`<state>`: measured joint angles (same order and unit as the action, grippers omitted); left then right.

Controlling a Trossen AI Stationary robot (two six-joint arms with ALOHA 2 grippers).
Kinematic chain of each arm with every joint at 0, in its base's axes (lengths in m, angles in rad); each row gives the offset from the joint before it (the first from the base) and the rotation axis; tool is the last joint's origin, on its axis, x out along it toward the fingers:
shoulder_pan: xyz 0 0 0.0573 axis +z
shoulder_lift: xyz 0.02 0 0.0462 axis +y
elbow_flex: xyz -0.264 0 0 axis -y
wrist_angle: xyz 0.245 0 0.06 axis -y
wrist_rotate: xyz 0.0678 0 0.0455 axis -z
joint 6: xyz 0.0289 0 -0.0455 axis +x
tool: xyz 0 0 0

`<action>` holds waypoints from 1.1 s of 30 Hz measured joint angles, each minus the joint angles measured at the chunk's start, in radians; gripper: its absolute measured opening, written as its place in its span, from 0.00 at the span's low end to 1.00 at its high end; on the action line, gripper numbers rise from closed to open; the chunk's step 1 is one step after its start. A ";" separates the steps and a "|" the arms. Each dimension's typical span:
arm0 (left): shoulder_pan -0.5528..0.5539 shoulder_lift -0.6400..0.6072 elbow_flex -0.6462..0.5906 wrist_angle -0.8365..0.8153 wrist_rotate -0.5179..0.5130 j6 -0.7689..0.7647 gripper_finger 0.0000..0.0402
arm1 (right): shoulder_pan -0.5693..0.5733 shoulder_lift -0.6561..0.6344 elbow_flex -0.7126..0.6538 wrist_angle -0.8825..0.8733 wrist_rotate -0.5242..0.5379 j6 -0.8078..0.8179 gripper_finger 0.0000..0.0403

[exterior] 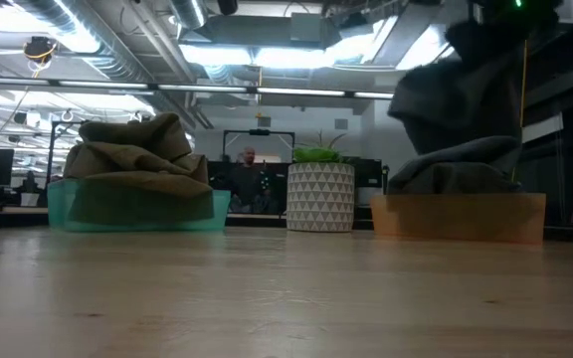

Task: Pick & Place hat
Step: Put the blue cap into the orange bin

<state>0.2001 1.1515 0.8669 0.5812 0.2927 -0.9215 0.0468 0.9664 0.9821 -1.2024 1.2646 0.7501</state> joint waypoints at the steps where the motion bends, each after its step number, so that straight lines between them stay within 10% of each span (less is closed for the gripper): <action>1: 0.000 0.000 0.000 -0.008 0.005 -0.003 0.43 | -0.002 -0.011 -0.033 0.003 0.005 0.008 0.02; 21: 0.000 0.000 0.000 -0.091 0.024 -0.007 0.43 | -0.099 -0.099 -0.370 0.437 0.024 -0.026 0.02; 33: 0.000 0.000 0.000 -0.117 0.044 -0.010 0.43 | -0.099 -0.099 -0.503 0.757 -0.234 -0.088 0.05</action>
<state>0.2005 1.1515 0.8669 0.4640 0.3365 -0.9318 -0.0525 0.8677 0.4789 -0.4458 1.0303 0.6625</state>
